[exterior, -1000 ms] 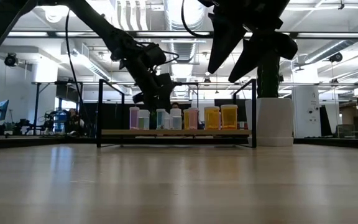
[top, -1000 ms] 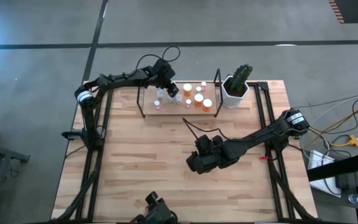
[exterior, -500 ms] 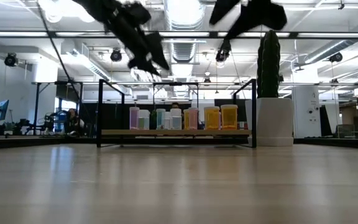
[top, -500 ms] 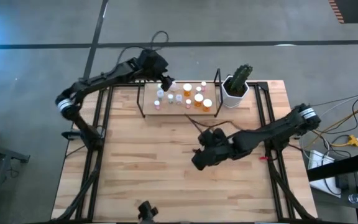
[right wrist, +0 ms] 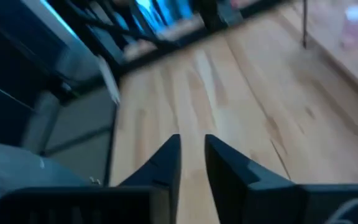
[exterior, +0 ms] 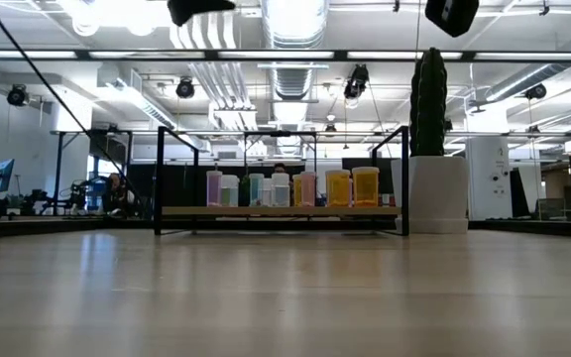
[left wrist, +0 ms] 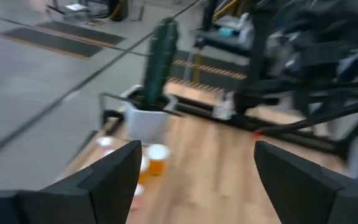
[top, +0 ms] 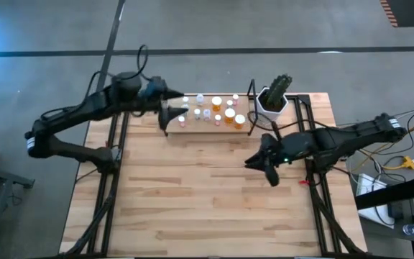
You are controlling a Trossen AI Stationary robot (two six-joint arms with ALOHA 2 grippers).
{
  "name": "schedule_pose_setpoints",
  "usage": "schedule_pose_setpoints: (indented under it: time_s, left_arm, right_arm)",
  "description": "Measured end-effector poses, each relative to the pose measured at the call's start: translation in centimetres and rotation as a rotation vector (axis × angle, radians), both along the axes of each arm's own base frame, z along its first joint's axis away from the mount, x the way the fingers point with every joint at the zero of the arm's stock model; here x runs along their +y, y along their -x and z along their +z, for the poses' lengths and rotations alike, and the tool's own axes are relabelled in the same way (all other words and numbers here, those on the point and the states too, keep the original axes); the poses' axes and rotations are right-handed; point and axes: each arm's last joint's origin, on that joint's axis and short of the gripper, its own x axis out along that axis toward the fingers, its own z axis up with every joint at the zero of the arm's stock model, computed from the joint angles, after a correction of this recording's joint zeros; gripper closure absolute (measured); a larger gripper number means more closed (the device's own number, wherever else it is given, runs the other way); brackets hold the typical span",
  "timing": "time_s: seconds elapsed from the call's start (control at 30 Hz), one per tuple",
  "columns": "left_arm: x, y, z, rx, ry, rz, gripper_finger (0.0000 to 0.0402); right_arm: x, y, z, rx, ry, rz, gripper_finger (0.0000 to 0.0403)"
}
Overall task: Pick and place medicine bottles onto shelf by color
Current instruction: Return to Home Position
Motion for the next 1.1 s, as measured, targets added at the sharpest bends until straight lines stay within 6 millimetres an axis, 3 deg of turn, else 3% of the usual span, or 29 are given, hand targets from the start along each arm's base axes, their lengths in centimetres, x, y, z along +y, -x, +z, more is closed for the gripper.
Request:
schedule_pose_setpoints:
  time_s: [0.13,0.27,0.47,0.6,0.87,1.1]
  left_arm:
    - [-2.1,1.6,-0.1,-0.051,0.098,-0.037,0.0107]
    - [-3.1,2.5,-1.3,-0.054,0.176,-0.052,0.0107]
    - [-3.3,2.7,-3.1,-0.079,0.224,-0.049,0.0107]
    - [-3.3,2.5,-3.8,-0.138,0.209,-0.056,0.0107]
    - [-3.3,2.4,-3.7,-0.191,0.176,-0.072,0.0107]
    - [-3.4,2.9,-3.5,-0.215,0.224,-0.069,0.0107]
  right_arm:
    - [-0.9,1.6,-1.3,-0.176,-0.011,0.005,0.0368]
    - [-1.6,3.0,-2.2,-0.208,-0.03,-0.023,0.0387]
    - [-1.7,3.9,-2.5,-0.192,-0.039,-0.025,0.039]
    - [-1.4,3.4,-1.8,-0.283,-0.046,0.02,0.039]
    - [-1.1,4.7,-1.7,-0.38,0.038,0.154,0.039]
    - [-2.1,7.7,-5.1,-0.389,0.038,0.063,0.039]
